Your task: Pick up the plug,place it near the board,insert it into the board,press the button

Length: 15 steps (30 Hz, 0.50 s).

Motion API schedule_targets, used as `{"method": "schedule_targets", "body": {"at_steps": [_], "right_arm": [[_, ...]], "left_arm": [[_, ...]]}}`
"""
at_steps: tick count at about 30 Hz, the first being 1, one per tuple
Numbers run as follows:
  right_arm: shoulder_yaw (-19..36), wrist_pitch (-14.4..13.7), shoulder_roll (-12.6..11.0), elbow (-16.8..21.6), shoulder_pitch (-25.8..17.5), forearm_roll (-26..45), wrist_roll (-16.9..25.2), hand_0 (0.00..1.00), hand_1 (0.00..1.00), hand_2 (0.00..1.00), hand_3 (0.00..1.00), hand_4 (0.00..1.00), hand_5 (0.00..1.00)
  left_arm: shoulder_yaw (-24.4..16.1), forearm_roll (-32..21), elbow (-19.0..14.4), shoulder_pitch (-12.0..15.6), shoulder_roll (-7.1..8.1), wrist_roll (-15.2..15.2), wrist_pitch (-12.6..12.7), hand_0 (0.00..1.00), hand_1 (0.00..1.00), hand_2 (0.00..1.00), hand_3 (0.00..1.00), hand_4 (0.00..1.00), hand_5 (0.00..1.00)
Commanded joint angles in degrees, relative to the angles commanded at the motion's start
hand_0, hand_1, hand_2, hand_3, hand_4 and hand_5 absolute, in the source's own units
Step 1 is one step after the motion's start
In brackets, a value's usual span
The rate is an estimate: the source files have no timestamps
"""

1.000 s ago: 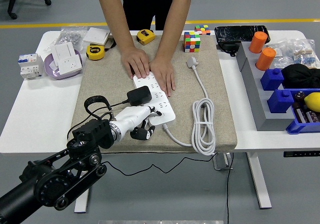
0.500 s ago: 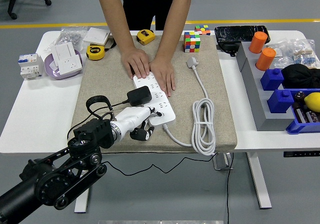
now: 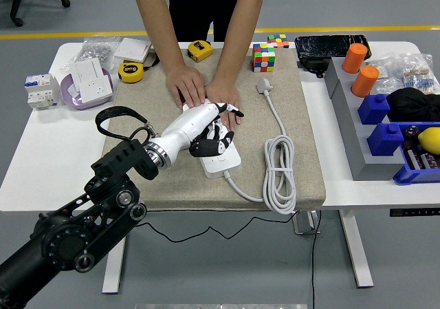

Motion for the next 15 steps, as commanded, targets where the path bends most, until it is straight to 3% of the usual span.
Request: {"method": "schedule_targets", "body": {"at_steps": [2,5,6,10,11,12,15], "right_arm": [[-0.30,-0.01,0.03,0.00,0.01,0.22,0.06,0.810,0.718,0.694,0.605,0.884,0.571],[-0.45,0.02,0.05,0.00,-0.01,0.20,0.03,0.810,0.718,0.694,0.605,0.884,0.571],[-0.49,0.03,0.04,0.00,-0.04,0.19,0.01,0.810,0.719,0.694,0.604,0.884,0.571],[-0.42,0.08,-0.06,0.00,-0.21,-0.08,-0.09,0.810,0.719,0.694,0.604,0.884,0.571],[-0.42,0.07,-0.10,0.00,-0.24,-0.08,-0.09,0.810,0.719,0.694,0.604,0.884,0.571],[-0.45,0.08,-0.13,0.00,-0.26,-0.09,-0.10,0.809,0.719,0.694,0.606,0.884,0.570],[-0.62,0.09,-0.16,0.00,-0.22,-0.03,-0.08,0.809,0.719,0.694,0.606,0.884,0.570]], "left_arm": [[-0.81,-4.84,3.28,-0.40,-1.37,-3.10,1.96,0.608,0.730,0.659,0.646,0.936,0.164],[-1.91,-11.92,7.23,-1.02,-3.14,-5.10,2.99,0.608,0.730,0.659,0.646,0.936,0.164],[-2.34,-14.52,8.57,-1.31,-3.14,-5.42,3.29,0.908,0.928,0.876,0.807,0.998,0.201],[-3.69,-23.17,12.82,-2.49,-3.14,-5.64,3.50,0.908,0.928,0.876,0.807,0.998,0.201],[-3.88,-23.43,13.69,-2.76,-3.14,-5.54,3.43,0.908,0.928,0.876,0.807,0.998,0.201],[-4.17,-22.76,14.94,-3.17,-3.14,-5.28,3.28,0.998,0.985,0.922,0.852,0.998,0.215],[-5.02,-18.97,18.77,-4.14,-3.14,-4.53,2.97,0.998,0.985,0.922,0.852,0.998,0.215]]}}
